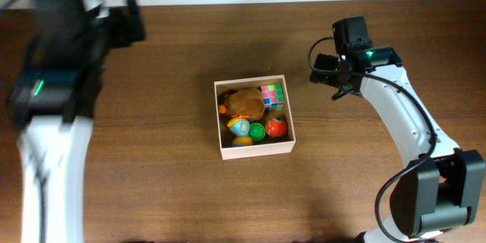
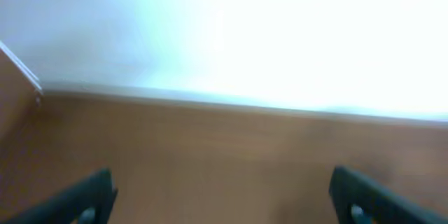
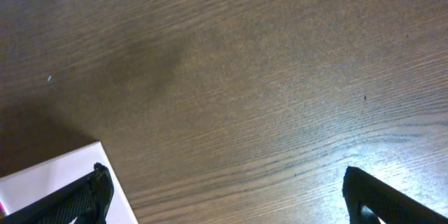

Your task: Pack container

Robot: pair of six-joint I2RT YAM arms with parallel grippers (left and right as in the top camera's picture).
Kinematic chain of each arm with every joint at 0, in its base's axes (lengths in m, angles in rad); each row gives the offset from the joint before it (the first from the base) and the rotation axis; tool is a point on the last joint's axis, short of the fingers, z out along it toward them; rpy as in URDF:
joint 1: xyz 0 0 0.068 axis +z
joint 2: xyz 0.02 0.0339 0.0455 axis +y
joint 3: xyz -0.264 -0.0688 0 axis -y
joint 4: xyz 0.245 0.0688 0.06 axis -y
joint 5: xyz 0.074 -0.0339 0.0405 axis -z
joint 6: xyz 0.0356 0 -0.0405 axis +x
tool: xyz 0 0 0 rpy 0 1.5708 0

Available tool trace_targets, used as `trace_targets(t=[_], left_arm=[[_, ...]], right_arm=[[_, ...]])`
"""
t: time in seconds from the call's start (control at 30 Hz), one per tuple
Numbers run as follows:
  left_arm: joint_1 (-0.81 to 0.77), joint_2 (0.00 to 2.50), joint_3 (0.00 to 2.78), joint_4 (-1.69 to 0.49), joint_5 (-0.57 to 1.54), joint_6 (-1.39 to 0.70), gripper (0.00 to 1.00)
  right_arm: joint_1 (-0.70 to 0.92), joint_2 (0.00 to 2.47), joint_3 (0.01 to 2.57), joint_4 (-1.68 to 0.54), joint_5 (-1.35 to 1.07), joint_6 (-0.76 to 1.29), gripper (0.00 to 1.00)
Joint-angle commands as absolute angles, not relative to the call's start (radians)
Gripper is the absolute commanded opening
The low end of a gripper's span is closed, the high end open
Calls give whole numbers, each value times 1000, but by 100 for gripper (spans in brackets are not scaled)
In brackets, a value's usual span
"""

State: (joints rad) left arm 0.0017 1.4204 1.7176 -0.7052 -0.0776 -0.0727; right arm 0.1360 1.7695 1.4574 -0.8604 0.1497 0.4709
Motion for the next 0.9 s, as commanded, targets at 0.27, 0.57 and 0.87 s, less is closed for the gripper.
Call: trace_targets(t=[0.27,0.57,0.87], left_arm=[[80,988,1078,-172,80,-64,99],[101,710,736,-59,90,-43,99],[101,386,402,21,118,-36,99]], right_arm=[[130,1771,1478,-860,166,480,99],[130,1771,1478,-860,166,480,99],[130,1771,1478,-860,166,480,99]])
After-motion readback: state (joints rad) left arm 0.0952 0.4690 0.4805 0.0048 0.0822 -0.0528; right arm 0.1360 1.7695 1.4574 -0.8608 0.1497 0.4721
